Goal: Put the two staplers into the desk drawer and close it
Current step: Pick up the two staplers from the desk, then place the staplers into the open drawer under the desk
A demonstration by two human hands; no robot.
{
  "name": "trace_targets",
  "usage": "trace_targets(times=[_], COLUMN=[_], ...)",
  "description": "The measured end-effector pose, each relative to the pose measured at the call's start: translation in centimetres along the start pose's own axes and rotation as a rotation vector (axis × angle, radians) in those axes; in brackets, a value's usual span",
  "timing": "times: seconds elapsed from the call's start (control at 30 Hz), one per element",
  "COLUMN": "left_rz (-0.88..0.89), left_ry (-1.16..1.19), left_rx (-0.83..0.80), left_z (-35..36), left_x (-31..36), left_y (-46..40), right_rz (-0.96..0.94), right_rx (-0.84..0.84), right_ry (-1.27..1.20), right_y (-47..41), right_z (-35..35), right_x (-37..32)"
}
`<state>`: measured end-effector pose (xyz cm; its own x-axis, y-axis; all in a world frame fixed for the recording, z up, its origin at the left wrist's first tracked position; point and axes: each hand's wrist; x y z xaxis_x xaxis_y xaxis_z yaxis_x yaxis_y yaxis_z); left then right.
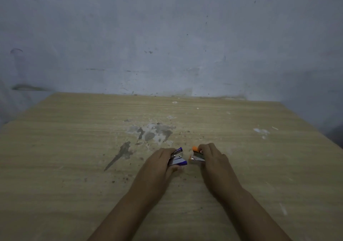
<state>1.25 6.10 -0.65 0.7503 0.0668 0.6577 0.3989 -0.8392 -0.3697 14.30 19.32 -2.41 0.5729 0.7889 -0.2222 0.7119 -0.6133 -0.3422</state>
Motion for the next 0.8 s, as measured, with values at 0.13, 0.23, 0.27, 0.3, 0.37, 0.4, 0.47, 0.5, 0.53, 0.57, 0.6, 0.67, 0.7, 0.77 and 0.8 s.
trace_targets(times=[0.13, 0.23, 0.27, 0.3, 0.37, 0.4, 0.47, 0.5, 0.53, 0.57, 0.6, 0.67, 0.7, 0.77, 0.8], left_rz=[0.052, 0.125, 0.151, 0.183, 0.239, 0.254, 0.284, 0.299, 0.305, 0.301, 0.296, 0.281, 0.268, 0.230, 0.215], left_ry=[0.083, 0.135, 0.138, 0.137, 0.158, 0.177, 0.204, 0.214, 0.228, 0.239, 0.254, 0.293, 0.315, 0.343, 0.346], left_rx=[-0.027, -0.076, -0.093, -0.105, -0.143, -0.164, -0.189, -0.201, -0.217, -0.234, -0.244, -0.265, -0.281, -0.310, -0.320], left_z=[1.4, 3.1, 3.6, 4.2, 5.8, 6.8, 8.4, 9.3, 10.2, 11.1, 11.9, 13.6, 14.3, 15.7, 16.2], left_x=[2.6, 5.3, 6.0, 6.8, 8.9, 10.0, 11.8, 12.7, 13.7, 14.5, 15.2, 16.4, 16.9, 18.0, 18.3], left_y=[2.6, 4.5, 5.0, 5.4, 6.6, 7.2, 8.2, 8.6, 9.1, 9.5, 9.9, 10.7, 11.0, 11.5, 11.6], right_rz=[-0.027, -0.030, -0.023, -0.010, 0.041, 0.083, 0.159, 0.182, 0.199, 0.215, 0.232, 0.253, 0.260, 0.288, 0.300], right_rx=[0.057, 0.122, 0.133, 0.140, 0.145, 0.148, 0.156, 0.161, 0.170, 0.181, 0.187, 0.178, 0.166, 0.121, 0.086], right_ry=[-0.105, -0.099, -0.104, -0.119, -0.156, -0.180, -0.212, -0.214, -0.210, -0.222, -0.245, -0.287, -0.303, -0.315, -0.305], right_y=[4.1, 7.7, 8.7, 9.7, 12.5, 14.0, 16.4, 17.4, 18.5, 19.5, 20.4, 22.3, 23.1, 24.8, 25.4], right_z=[-3.0, -5.5, -6.2, -6.9, -8.2, -8.8, -9.8, -10.2, -10.9, -11.4, -11.9, -12.8, -13.2, -13.9, -14.0], right_x=[1.6, 3.7, 4.3, 5.0, 6.9, 8.0, 9.8, 10.6, 11.5, 12.3, 13.0, 14.3, 14.9, 16.6, 17.3])
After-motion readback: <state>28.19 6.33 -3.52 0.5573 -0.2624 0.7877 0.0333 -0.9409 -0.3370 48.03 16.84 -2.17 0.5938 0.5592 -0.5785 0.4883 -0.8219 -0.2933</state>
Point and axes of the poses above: each hand's wrist, its own y-axis away from the middle knuckle, its own z-axis out of the palm, x = y × z, and after that the axes turned 6 degrees about y, right-handed
